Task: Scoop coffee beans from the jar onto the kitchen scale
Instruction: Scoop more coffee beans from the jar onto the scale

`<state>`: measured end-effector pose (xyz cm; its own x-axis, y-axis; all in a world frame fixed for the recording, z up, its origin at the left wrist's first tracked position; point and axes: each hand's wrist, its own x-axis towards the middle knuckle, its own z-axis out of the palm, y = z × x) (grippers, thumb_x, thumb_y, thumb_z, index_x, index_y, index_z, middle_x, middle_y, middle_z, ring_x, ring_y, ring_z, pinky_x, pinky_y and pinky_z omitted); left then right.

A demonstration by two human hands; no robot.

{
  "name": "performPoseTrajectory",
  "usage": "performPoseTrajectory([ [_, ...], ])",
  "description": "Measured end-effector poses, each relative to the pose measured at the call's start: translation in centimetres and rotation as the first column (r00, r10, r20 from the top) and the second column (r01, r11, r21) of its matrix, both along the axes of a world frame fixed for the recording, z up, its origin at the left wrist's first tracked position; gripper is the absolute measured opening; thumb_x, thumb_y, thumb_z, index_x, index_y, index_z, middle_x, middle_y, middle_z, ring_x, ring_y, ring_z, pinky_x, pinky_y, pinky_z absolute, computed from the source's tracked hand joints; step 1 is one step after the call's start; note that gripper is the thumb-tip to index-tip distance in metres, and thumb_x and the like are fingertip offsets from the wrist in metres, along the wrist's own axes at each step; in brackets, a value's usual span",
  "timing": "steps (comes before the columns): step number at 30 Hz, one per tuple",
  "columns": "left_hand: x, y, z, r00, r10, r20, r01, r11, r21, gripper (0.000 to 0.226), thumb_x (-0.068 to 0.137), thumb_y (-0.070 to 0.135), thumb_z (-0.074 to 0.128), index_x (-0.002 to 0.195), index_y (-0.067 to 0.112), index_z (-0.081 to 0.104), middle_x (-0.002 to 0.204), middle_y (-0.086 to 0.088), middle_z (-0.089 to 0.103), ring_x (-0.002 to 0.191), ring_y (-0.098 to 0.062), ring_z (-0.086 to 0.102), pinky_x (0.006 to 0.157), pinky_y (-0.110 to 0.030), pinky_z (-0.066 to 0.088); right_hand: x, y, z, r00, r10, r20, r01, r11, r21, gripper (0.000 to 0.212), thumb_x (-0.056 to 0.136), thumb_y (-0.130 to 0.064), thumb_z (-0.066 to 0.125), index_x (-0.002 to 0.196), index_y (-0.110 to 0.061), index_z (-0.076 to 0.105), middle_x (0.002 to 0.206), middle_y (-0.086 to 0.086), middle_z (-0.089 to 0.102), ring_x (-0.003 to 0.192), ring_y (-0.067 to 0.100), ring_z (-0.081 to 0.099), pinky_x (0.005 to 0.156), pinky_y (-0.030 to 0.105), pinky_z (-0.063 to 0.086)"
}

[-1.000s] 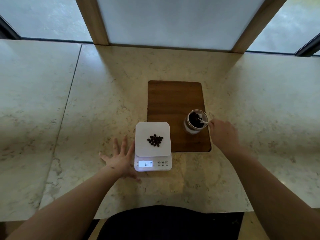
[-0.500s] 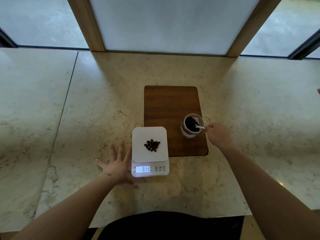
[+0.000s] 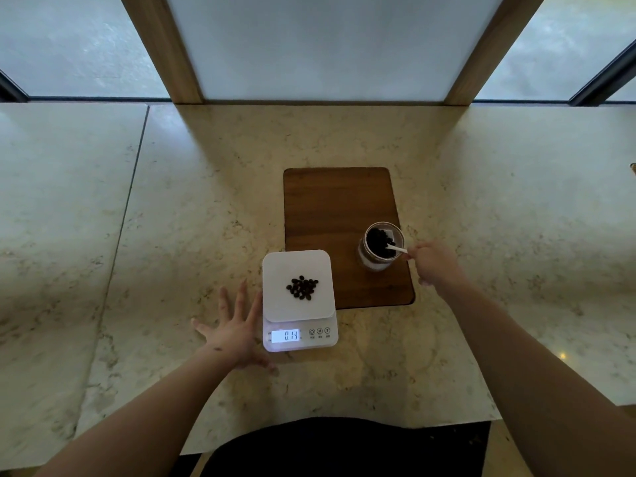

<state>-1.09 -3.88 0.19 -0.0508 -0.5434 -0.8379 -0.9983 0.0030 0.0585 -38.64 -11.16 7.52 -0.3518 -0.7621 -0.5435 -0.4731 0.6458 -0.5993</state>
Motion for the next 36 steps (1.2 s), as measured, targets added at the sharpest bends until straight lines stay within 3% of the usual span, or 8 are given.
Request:
performPoseTrajectory([
  [6, 0.1, 0.2, 0.0, 1.0, -0.003, 0.002, 0.003, 1.0, -0.005, 0.163, 0.049, 0.092, 0.076, 0.137, 0.044, -0.052, 0.139, 0.007, -0.068, 0.127, -0.036, -0.063, 0.104, -0.092, 0.0, 0.1, 0.1, -0.2, 0.999, -0.034, 0.006, 0.034, 0.999, -0.01, 0.027, 0.095, -0.015, 0.051, 0.077, -0.003, 0.066, 0.048, -0.002, 0.044, 0.036, 0.01, 0.044, 0.04, 0.025, 0.033],
  [9, 0.1, 0.2, -0.1, 1.0, -0.01, 0.003, 0.01, 1.0, -0.01, 0.162, 0.049, 0.092, 0.076, 0.133, 0.044, -0.054, 0.138, 0.007, -0.069, 0.126, -0.035, -0.064, 0.104, -0.092, 0.001, 0.1, 0.4, -0.2, 0.996, -0.049, 0.077, 0.048, 0.999, 0.007, 0.021, 0.093, -0.021, 0.054, 0.074, -0.019, 0.061, 0.059, -0.004, 0.051, 0.04, 0.005, 0.047, 0.035, 0.02, 0.037],
  [11, 0.0, 0.1, 0.0, 1.0, -0.009, 0.008, 0.01, 1.0, -0.01, 0.162, 0.05, 0.092, 0.075, 0.134, 0.044, -0.055, 0.139, 0.006, -0.068, 0.127, -0.036, -0.063, 0.104, -0.092, 0.001, 0.0, 0.5, -0.2, 0.994, -0.059, 0.093, 0.058, 0.998, 0.012, 0.02, 0.094, -0.021, 0.053, 0.075, -0.019, 0.061, 0.059, -0.004, 0.051, 0.036, 0.005, 0.046, 0.032, 0.018, 0.037],
  [16, 0.0, 0.2, 0.0, 1.0, -0.017, 0.015, 0.017, 1.0, -0.012, 0.162, 0.048, 0.095, 0.073, 0.132, 0.042, -0.055, 0.139, 0.005, -0.069, 0.128, -0.037, -0.062, 0.104, -0.092, 0.001, 0.1, 0.5, -0.5, 0.985, -0.122, 0.12, 0.12, 0.993, 0.019, 0.035, 0.1, -0.015, 0.049, 0.068, -0.01, 0.063, 0.035, -0.003, 0.035, 0.025, 0.014, 0.037, 0.035, 0.024, 0.028],
  [28, -0.2, 0.2, 0.7, 1.0, -0.02, -0.002, 0.02, 1.0, 0.005, 0.16, 0.055, 0.088, 0.076, 0.141, 0.039, -0.049, 0.145, 0.003, -0.064, 0.129, -0.037, -0.061, 0.105, -0.091, 0.0, 0.0, 0.7, -0.8, 0.962, -0.183, 0.202, 0.181, 0.983, 0.029, 0.036, 0.101, -0.017, 0.049, 0.067, -0.011, 0.061, 0.051, 0.001, 0.031, 0.035, 0.014, 0.031, 0.038, 0.025, 0.028],
  [36, -0.1, 0.2, 0.4, 1.0, -0.017, -0.003, 0.017, 1.0, 0.019, 0.159, 0.055, 0.088, 0.077, 0.139, 0.04, -0.05, 0.144, 0.003, -0.065, 0.126, -0.036, -0.064, 0.104, -0.092, -0.002, -0.4, 1.1, -1.8, 0.945, -0.214, 0.247, 0.212, 0.977, 0.034, 0.033, 0.1, -0.02, 0.053, 0.072, -0.009, 0.065, 0.049, 0.0, 0.032, 0.031, 0.012, 0.032, 0.035, 0.024, 0.029],
])
